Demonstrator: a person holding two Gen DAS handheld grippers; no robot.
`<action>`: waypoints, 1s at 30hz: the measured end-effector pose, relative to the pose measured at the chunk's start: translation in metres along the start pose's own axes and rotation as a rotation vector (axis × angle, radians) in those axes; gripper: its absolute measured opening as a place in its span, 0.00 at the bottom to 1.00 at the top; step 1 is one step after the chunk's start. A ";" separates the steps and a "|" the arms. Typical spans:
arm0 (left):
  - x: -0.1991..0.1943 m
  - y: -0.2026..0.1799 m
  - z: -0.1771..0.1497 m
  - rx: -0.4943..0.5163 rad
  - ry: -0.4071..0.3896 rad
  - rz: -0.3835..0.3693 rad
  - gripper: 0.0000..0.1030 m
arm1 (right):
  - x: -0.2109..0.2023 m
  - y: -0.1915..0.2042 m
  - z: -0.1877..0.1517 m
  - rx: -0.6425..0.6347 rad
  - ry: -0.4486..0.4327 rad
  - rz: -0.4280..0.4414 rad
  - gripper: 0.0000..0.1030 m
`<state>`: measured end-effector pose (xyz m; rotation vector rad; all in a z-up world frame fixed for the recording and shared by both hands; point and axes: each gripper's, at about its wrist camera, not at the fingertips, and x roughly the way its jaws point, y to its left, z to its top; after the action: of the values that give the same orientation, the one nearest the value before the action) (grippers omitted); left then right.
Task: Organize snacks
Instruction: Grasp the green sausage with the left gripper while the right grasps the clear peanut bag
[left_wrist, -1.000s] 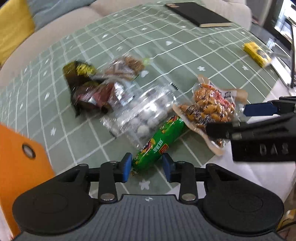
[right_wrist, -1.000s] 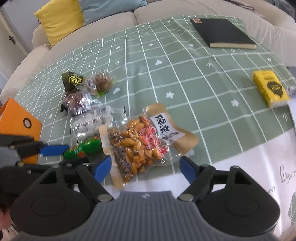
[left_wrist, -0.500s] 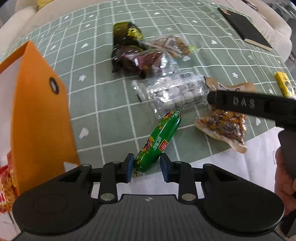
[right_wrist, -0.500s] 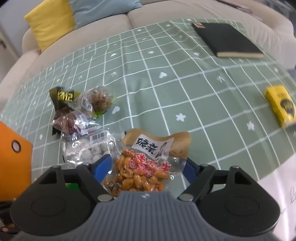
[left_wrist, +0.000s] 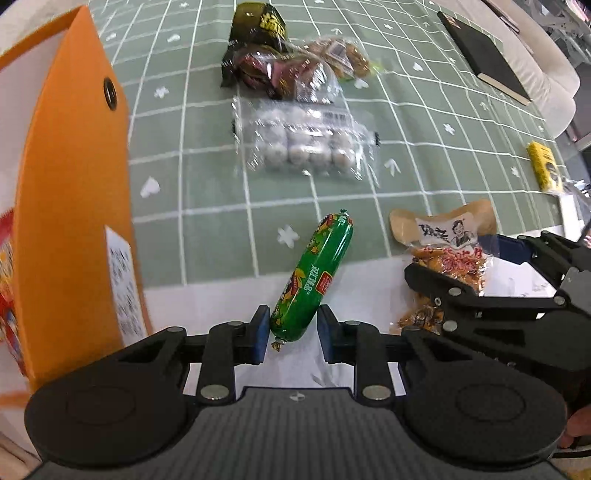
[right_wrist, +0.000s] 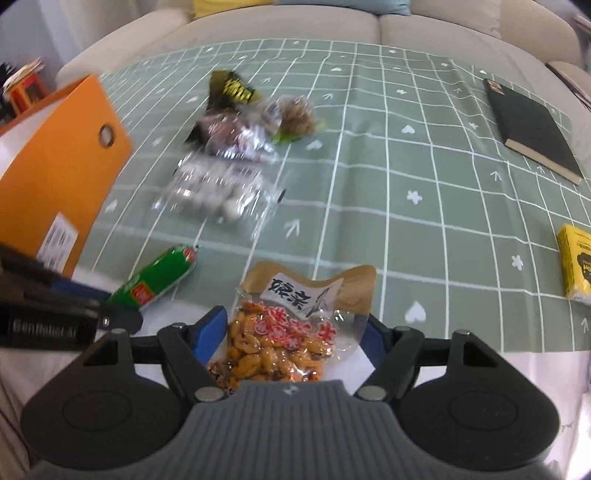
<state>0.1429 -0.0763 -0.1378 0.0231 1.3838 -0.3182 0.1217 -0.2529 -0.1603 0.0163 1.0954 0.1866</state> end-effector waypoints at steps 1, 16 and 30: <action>0.000 -0.001 -0.002 -0.010 0.005 -0.017 0.29 | -0.002 0.000 -0.003 -0.018 -0.001 -0.001 0.71; -0.004 -0.023 -0.005 0.190 -0.143 0.022 0.53 | -0.033 -0.014 -0.038 0.318 -0.132 -0.037 0.83; 0.006 -0.018 -0.005 0.259 -0.201 0.087 0.31 | -0.017 0.013 -0.045 0.300 -0.081 -0.072 0.85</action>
<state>0.1350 -0.0937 -0.1417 0.2580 1.1320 -0.4139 0.0723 -0.2461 -0.1644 0.2503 1.0332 -0.0438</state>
